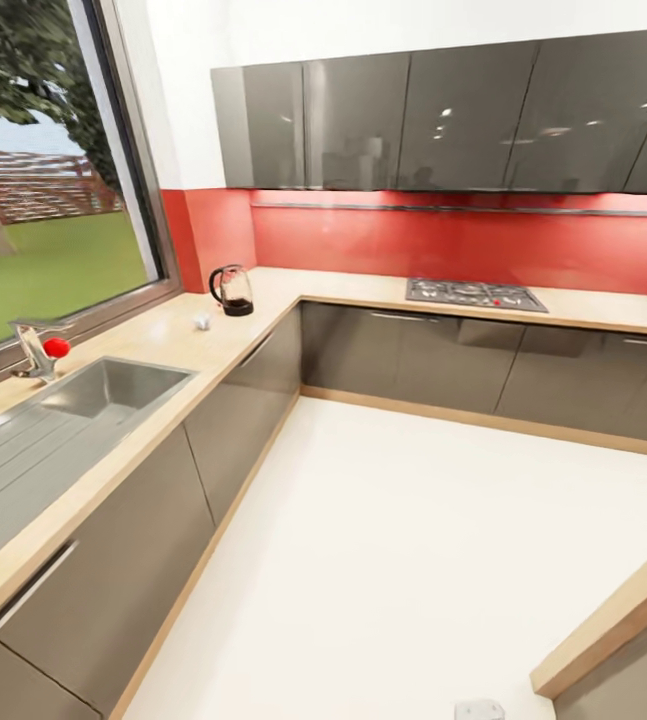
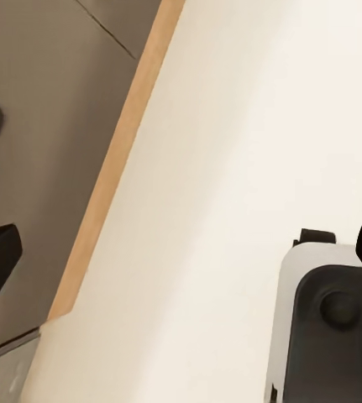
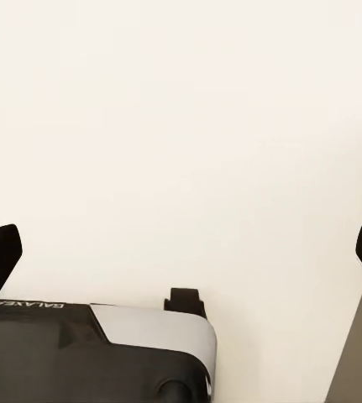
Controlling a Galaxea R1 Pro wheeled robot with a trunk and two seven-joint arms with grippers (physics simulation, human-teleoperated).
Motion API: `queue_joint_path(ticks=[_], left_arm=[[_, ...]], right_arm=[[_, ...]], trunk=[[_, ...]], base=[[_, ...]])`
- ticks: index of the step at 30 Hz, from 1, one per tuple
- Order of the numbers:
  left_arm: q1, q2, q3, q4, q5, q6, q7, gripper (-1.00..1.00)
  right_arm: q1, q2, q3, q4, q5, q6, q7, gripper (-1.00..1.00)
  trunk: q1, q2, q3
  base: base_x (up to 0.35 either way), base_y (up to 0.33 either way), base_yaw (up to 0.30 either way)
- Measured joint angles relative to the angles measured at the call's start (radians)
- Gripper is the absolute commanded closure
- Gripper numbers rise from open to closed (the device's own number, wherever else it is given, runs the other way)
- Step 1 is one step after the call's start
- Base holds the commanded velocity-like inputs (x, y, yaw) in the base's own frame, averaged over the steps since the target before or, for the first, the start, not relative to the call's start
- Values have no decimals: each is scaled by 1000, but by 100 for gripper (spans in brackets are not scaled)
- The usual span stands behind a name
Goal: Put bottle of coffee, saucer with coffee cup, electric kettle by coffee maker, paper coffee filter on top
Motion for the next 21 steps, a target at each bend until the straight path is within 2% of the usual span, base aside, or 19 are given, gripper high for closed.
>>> queue_joint_path(ticks=[6,15,21], left_arm=[[0,0,-1,1,0,0,0,-100],[-1,1,-1,1,0,0,0,-100],[-1,1,0,1,0,0,0,-100]], right_arm=[[0,0,0,0,-1,0,1,-100],[0,0,-1,-1,-2,0,1,-100],[0,1,-1,-1,-2,0,1,-100]], trunk=[[0,0,0],[0,0,0],[0,0,0]], base=[[314,-115,-2],[293,-202,-208],[292,-203,-41]])
